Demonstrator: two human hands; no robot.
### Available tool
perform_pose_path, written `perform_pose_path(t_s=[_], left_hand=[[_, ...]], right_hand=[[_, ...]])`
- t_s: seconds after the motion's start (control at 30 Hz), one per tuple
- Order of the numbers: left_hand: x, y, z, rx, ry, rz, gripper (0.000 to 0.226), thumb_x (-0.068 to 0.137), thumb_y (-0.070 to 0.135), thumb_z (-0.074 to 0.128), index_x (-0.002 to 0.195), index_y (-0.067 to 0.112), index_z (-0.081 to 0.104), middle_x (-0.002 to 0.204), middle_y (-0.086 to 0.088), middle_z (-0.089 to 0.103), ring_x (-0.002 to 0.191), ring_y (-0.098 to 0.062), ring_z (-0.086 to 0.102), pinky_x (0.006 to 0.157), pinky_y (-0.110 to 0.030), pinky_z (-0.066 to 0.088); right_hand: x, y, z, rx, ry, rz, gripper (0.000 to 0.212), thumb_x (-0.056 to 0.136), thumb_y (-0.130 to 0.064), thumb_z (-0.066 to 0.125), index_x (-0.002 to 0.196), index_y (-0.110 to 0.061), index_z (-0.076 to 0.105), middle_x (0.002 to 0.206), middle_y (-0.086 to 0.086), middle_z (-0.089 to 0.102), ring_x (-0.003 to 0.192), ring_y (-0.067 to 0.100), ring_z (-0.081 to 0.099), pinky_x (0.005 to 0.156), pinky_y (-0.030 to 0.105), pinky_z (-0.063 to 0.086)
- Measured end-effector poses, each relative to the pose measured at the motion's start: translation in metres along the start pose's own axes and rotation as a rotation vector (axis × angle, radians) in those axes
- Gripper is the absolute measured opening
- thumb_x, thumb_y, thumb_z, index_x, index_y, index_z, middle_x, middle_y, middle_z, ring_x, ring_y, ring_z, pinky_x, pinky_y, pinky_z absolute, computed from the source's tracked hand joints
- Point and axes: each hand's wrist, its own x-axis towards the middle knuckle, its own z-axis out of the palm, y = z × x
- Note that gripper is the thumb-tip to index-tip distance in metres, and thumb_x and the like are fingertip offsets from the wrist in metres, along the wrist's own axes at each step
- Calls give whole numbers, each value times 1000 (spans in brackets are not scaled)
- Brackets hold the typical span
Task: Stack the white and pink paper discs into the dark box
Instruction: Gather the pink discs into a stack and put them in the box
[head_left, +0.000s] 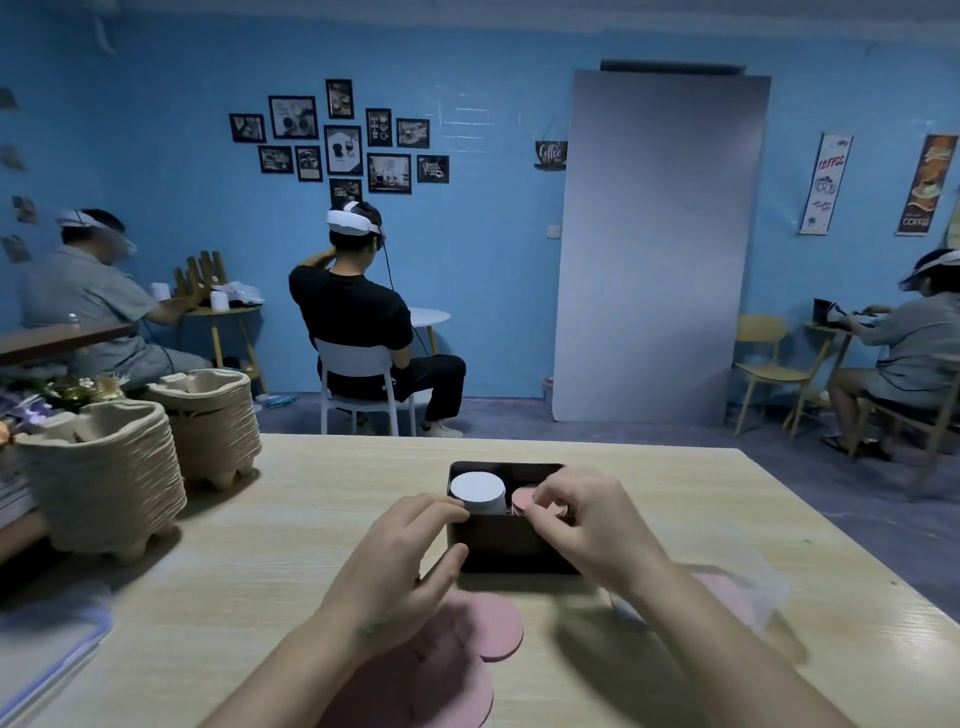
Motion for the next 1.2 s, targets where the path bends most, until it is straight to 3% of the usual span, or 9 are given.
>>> perform_pose_path(t_s=[0.1,0.2,0.33,0.53,0.73,0.93,1.07,1.2], left_hand=[[-14,-2,-7,13,-27,-13,24,97,39,53,116,30,64,115,23,60,112,2,55,94,-18,43],[-30,-12,-9,15,-112,-67,20,95,44,50,108,36,63,106,28,59,105,6,55,88,-22,48],[-47,-29,-11,0,-199,-136,14,92,44,55,103,38,62,102,28,60,101,2,58,84,-28,54],[-51,-38,-5,-49,-187,-159,10,93,34,59,100,32,65,95,24,66,92,1,62,83,-28,52],[-52,-39,-4,-29,-245,-176,21,91,46,53,106,35,64,100,26,65,98,4,58,88,-25,49],[-42,-31,-8,-45,-268,-221,21,92,46,53,105,35,65,99,23,66,96,4,59,85,-24,50],[-27,-19,-5,-62,-345,-203,28,88,50,54,108,34,65,105,20,65,102,2,57,91,-27,50],[-19,-13,4,-111,-452,-202,44,78,41,63,122,38,62,116,19,64,112,1,57,99,-31,48]], right_hand=[[-29,-18,10,118,-26,-26,13,84,-26,71,73,-23,66,74,-11,65,77,6,58,68,21,45],[-51,-26,25,191,-142,5,6,84,-31,68,80,-27,70,82,-12,69,86,8,60,76,24,49],[-66,-24,37,184,-280,16,9,85,-30,64,93,-33,67,104,-19,67,108,6,56,87,24,51],[-74,-17,45,114,-374,19,16,82,-31,63,98,-32,59,124,-24,56,135,-4,37,106,17,37],[-72,-19,45,98,-417,71,20,82,-38,66,98,-31,56,112,-16,63,124,1,48,96,29,47],[-73,-19,42,164,-357,126,20,80,-33,68,97,-31,58,122,-21,61,131,-11,44,101,22,44],[-75,-18,39,199,-284,161,18,79,-33,70,93,-30,59,114,-23,65,129,-13,49,99,23,47],[-77,-16,38,186,-208,183,21,76,-38,71,89,-33,56,102,-18,67,118,0,60,89,32,53]])
